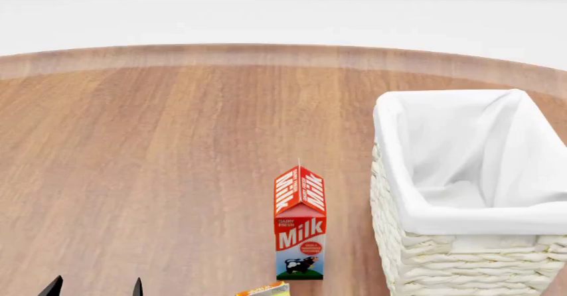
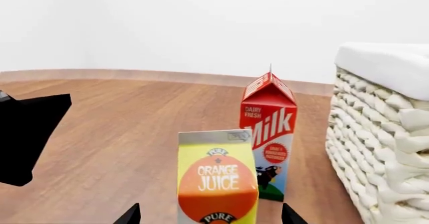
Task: Pick up the orange juice, and put it in the basket.
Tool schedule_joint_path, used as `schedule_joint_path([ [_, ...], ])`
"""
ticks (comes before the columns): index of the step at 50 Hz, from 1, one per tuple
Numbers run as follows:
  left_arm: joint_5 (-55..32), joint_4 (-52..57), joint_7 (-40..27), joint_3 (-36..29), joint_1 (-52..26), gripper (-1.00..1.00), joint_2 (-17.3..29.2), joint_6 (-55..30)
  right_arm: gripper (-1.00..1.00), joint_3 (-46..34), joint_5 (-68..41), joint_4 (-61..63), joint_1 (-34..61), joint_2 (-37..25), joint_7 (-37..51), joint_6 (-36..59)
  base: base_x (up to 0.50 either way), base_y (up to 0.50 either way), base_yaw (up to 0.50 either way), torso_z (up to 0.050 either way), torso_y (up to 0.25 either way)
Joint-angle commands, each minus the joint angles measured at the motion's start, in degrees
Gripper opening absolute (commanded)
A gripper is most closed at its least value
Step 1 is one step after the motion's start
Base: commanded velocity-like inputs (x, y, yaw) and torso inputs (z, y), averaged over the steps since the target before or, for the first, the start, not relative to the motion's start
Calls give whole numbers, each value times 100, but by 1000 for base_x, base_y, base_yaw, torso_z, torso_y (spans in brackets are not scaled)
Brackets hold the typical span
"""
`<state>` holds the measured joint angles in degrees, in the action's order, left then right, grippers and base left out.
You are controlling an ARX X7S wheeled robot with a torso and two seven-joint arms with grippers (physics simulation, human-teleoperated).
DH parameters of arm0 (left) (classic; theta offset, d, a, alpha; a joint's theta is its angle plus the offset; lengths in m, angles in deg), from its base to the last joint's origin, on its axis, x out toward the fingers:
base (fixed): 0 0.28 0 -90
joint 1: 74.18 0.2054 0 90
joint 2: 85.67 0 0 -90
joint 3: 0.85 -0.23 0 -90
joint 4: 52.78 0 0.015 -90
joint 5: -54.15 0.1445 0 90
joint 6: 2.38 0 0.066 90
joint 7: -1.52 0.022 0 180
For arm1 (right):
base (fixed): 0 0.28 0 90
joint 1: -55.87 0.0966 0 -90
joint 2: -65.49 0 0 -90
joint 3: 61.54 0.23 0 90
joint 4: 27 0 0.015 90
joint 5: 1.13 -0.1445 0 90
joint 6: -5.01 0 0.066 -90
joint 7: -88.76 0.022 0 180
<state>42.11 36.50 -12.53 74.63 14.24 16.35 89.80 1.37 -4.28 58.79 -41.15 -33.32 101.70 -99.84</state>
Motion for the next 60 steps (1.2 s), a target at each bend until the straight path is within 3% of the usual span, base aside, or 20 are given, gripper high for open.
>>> schedule_joint_path([
  [1,-22,-3,-25,-28,-6,100,22,8,100,-75,13,-232,208,53,26,25,0,0,0,0,0],
  [60,-123,-15,-144,-160,-35,100,122,47,100,-314,-126,-1404,1043,219,186,-214,0,0,0,0,0],
])
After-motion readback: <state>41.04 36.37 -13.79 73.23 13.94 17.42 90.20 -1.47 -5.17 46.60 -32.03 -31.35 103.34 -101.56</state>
